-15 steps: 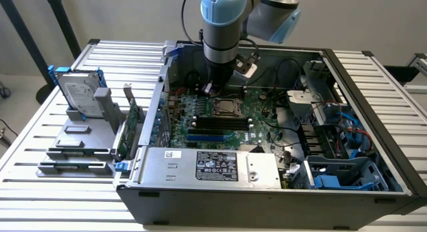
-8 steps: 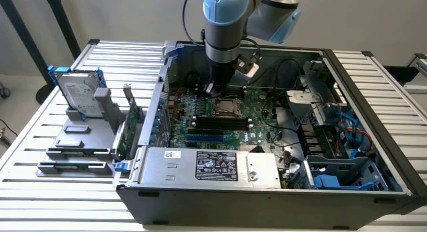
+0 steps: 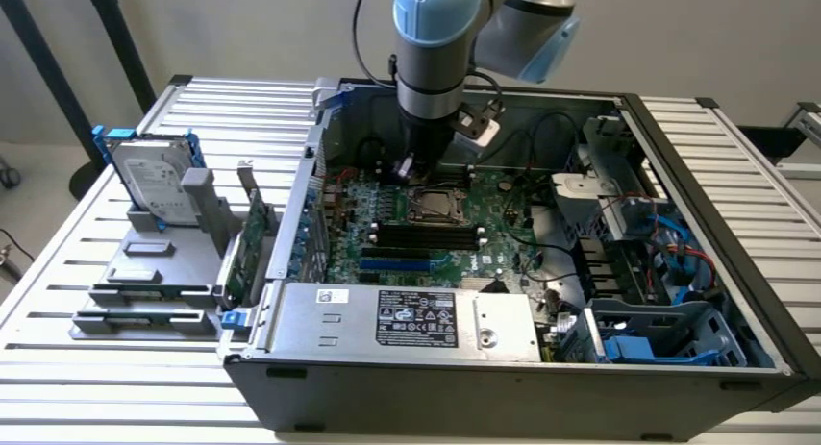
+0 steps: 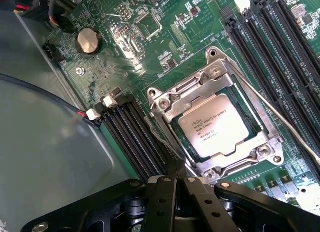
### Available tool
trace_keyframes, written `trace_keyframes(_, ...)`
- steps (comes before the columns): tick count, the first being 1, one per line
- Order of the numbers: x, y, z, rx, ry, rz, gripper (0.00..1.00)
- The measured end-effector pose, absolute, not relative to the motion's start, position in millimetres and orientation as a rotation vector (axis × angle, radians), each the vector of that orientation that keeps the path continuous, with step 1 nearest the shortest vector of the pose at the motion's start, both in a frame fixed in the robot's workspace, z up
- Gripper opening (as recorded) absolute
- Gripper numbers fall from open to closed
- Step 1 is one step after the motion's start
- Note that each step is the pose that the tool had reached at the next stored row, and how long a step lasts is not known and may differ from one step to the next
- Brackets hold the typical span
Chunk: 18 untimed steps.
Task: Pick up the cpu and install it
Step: 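Close the cpu cover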
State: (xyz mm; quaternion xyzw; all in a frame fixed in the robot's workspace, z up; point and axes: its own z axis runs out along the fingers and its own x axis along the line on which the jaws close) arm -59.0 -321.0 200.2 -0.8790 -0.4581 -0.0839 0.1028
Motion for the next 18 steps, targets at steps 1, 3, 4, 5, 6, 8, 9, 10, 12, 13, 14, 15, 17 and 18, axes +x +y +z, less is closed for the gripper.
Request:
trace_keyframes(1, -58.7, -320.8, 200.2, -2.595, -1.352, -0.247, 0.11)
trace_keyframes(3, -57.8, -320.4, 200.2, -2.597, -1.354, -0.245, 0.11)
trace_keyframes(4, -57.4, -320.3, 200.2, -2.598, -1.354, -0.245, 0.11)
trace_keyframes(5, -56.9, -320.2, 200.2, -2.599, -1.355, -0.244, 0.11)
trace_keyframes(6, -56.4, -320.1, 200.2, -2.600, -1.355, -0.243, 0.11)
trace_keyframes(8, -55.2, -320.0, 200.1, -2.602, -1.357, -0.241, 0.11)
trace_keyframes(9, -54.6, -320.0, 200.1, -2.603, -1.357, -0.241, 0.11)
trace_keyframes(10, -54.1, -320.0, 200.1, -2.604, -1.358, -0.240, 0.11)
trace_keyframes(12, -52.9, -320.0, 200.0, -2.607, -1.359, -0.238, 0.11)
trace_keyframes(13, -52.3, -320.0, 199.9, -2.608, -1.360, -0.237, 0.11)
trace_keyframes(14, -51.7, -320.0, 199.9, -2.609, -1.361, -0.236, 0.11)
trace_keyframes(15, -51.0, -320.0, 199.9, -2.610, -1.361, -0.235, 0.11)
trace_keyframes(17, -49.7, -320.0, 199.8, -2.612, -1.363, -0.234, 0.11)
trace_keyframes(18, -49.1, -320.0, 199.8, -2.613, -1.363, -0.233, 0.11)
